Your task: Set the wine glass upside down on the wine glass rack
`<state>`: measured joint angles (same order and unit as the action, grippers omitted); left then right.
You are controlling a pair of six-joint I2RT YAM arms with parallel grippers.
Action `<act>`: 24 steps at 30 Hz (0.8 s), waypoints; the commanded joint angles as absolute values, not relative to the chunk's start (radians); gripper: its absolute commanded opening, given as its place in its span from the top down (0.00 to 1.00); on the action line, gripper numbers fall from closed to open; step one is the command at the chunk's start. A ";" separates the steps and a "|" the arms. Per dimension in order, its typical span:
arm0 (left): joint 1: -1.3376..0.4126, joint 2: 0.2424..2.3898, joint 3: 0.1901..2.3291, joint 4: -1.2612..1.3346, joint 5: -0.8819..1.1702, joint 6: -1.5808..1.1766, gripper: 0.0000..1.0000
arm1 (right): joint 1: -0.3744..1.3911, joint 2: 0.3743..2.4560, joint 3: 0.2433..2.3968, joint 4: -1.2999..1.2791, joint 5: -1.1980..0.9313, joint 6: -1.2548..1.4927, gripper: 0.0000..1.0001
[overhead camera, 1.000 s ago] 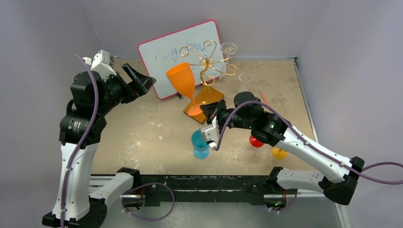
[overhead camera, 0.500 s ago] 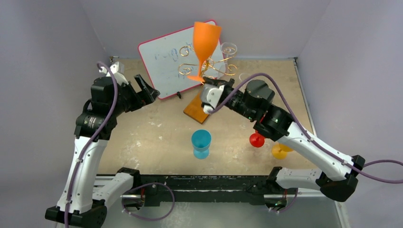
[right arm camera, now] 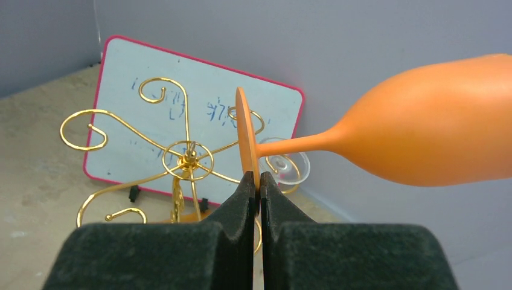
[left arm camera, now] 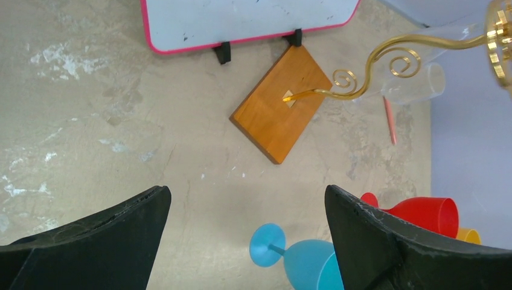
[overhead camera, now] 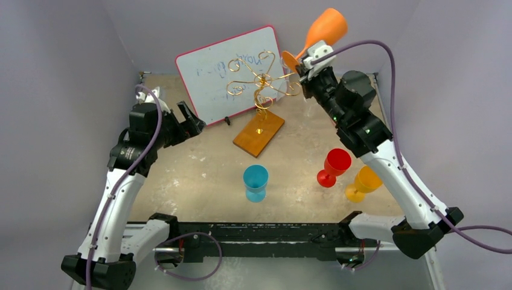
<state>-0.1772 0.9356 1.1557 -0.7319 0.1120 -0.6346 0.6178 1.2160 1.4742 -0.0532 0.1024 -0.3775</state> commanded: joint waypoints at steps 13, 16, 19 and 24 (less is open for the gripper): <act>-0.176 0.916 1.099 -0.588 0.197 -0.696 0.04 | 0.410 1.164 1.480 -0.036 0.034 0.382 1.00; -0.176 0.907 1.099 -0.593 0.197 -0.702 0.04 | 0.381 1.154 1.428 -0.003 -0.012 0.527 1.00; -0.176 0.899 1.097 -0.595 0.186 -0.703 0.04 | 0.377 1.128 1.366 0.042 -0.005 0.641 1.00; -0.176 0.897 1.114 -0.620 0.179 -0.694 0.05 | 0.369 1.127 1.346 0.036 0.084 0.720 1.00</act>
<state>-0.1772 0.9119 1.0821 -0.6411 0.1814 -0.6956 0.3786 1.1549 1.3369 -0.0425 0.0380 0.5850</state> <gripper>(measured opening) 0.955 0.015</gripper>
